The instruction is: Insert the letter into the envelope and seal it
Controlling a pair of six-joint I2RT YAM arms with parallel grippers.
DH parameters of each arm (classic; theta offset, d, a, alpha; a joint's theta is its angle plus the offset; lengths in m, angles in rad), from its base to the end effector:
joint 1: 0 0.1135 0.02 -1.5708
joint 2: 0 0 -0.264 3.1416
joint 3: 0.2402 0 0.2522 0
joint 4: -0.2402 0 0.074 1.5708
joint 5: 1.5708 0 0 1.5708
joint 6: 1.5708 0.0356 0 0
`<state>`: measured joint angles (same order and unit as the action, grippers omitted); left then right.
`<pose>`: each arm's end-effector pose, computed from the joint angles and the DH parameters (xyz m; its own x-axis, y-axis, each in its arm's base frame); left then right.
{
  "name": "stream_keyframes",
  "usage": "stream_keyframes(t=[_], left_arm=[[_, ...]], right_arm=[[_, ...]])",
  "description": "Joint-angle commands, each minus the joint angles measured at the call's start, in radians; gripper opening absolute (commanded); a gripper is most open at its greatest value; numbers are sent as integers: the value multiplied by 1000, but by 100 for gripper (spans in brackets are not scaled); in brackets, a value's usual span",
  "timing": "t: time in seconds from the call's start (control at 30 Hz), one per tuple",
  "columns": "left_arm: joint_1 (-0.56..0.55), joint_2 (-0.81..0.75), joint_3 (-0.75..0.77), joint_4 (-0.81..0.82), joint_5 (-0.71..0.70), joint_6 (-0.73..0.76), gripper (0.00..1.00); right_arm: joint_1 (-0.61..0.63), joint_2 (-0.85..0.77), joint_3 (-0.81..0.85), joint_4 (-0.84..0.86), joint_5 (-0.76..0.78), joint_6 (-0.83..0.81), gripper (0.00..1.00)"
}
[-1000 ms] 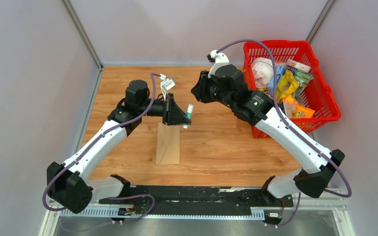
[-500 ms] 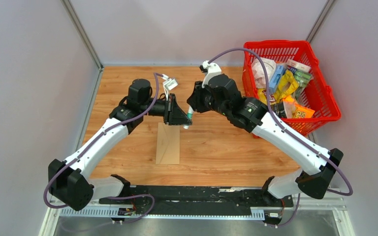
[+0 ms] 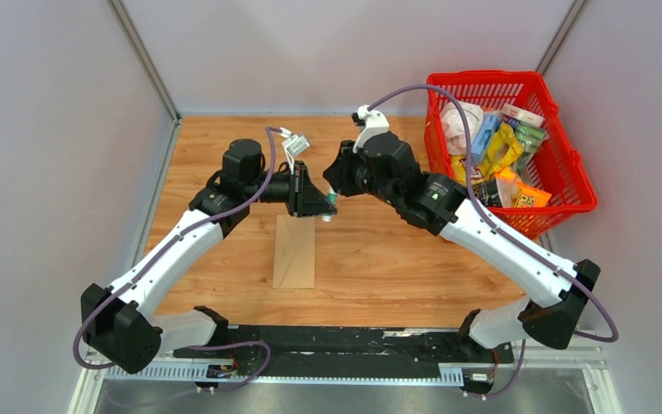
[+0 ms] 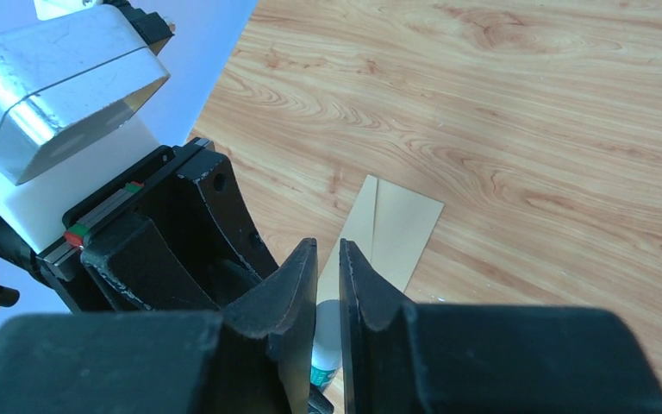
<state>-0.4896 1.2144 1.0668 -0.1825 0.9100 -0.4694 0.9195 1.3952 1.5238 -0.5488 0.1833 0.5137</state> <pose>0.2248 -0.1516 0.3532 -0.6838 0.0498 -0.7279 0.7159 0.2388 -0.6562 0.1923 0.2415 0.4199 -0.5501 0.0754 -0.8317 -0.4716 0.7938 0.3839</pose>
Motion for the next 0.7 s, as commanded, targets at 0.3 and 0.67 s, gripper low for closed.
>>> stream_keyframes(t=[0.3,0.67], left_arm=[[16,-47,41,176,-175,-12,0],[28,-41,48,206,-215,-17,0]], right_arm=[[73,41,-16,-140,-68,19,18],[105,65,-33,-174,-56,9,17]])
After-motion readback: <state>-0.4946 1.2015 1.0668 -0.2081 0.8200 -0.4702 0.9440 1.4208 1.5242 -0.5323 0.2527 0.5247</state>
